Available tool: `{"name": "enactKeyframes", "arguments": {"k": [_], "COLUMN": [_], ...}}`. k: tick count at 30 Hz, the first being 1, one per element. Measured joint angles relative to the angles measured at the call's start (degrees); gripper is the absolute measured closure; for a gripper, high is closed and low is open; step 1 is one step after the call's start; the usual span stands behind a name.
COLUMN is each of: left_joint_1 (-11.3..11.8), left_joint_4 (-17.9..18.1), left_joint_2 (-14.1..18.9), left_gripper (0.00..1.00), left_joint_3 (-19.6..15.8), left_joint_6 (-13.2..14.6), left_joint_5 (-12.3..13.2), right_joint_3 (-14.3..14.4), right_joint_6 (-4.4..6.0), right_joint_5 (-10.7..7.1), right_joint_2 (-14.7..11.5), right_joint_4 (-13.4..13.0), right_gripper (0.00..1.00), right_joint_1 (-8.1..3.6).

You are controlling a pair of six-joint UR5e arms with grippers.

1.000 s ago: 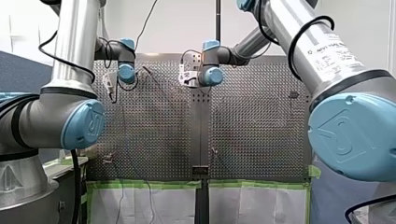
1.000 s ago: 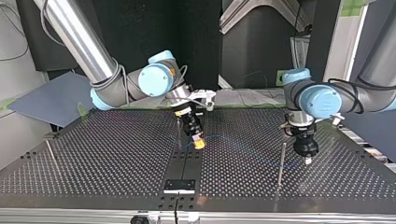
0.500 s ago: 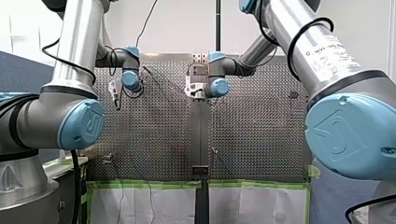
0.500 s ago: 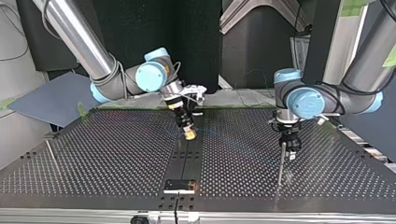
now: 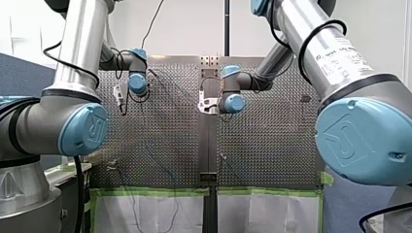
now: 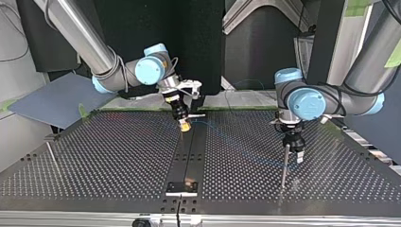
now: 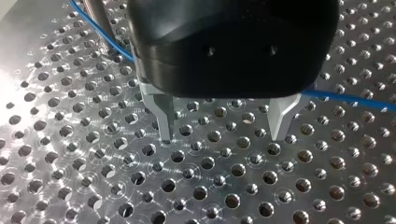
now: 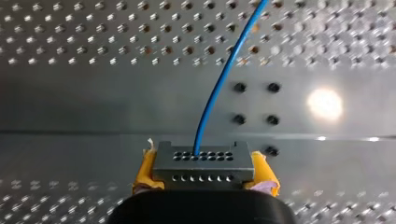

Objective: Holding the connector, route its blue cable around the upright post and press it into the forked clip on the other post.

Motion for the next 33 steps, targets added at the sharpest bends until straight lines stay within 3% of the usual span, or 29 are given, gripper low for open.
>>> {"name": "enactKeyframes", "arguments": {"k": [9, 20, 26, 33], "left_joint_1": [0.01, 0.23, 0.29, 0.32], "left_joint_4": [0.17, 0.27, 0.29, 0.29], "left_joint_2": [-0.02, -0.02, -0.02, -0.01], "left_gripper": [0.00, 0.00, 0.00, 0.00], "left_joint_3": [0.02, 0.03, 0.03, 0.03], "left_joint_6": [-0.49, -0.78, -0.78, -0.78], "left_joint_5": [-0.11, -0.19, -0.20, -0.20], "right_joint_3": [5.08, 7.73, 10.34, 13.35], "right_joint_6": [0.22, -0.70, -0.44, -0.04], "right_joint_5": [1.50, 5.31, 6.67, 7.06], "right_joint_2": [1.10, 5.26, 5.67, 5.71], "right_joint_4": [-4.75, -5.68, -8.51, -11.41], "right_gripper": [1.00, 1.00, 1.00, 1.00], "right_joint_1": [-1.01, -1.81, -3.62, -6.54]}}
